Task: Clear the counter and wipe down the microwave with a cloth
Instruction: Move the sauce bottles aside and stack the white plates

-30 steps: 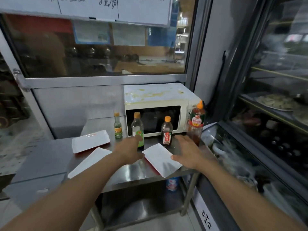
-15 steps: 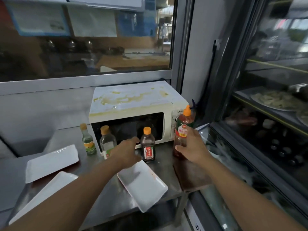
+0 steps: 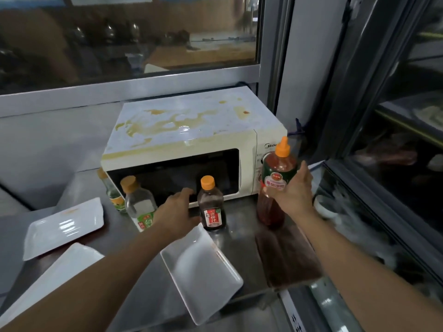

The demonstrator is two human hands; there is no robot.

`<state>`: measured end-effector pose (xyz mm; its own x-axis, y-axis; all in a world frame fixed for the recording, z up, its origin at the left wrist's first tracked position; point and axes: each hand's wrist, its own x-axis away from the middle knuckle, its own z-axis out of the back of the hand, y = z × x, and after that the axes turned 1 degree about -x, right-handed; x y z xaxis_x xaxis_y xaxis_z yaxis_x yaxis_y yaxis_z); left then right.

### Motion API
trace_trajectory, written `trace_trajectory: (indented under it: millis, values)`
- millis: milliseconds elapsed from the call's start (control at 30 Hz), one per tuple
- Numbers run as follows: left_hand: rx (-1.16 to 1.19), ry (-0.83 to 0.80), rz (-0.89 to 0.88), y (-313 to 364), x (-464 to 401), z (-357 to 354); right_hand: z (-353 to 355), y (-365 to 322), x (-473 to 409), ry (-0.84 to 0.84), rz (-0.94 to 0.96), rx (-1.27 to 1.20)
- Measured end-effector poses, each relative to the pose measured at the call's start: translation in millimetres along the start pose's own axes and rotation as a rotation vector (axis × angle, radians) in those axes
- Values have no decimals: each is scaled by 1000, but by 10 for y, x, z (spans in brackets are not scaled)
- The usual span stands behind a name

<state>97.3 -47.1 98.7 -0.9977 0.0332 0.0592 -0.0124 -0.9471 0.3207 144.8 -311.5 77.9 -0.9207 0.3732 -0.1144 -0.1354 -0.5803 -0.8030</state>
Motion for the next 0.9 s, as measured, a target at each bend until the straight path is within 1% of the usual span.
trace_trajectory:
  millis: [233, 433, 633, 800, 900]
  values:
    - [2, -7, 16, -118, -127, -169, -251, 149, -101, 123, 11, -151]
    - [42, -5, 11, -167, -231, -284, -380, 212, -131, 218, 32, -102]
    - [191, -35, -25, -176, -376, -365, -344, 130, -71, 224, 69, -84]
    - [310, -11, -39, -170, -530, -425, -209, -57, -19, 218, 67, -106]
    - [345, -24, -87, -170, -600, -484, -156, -129, 5, 199, 77, -116]
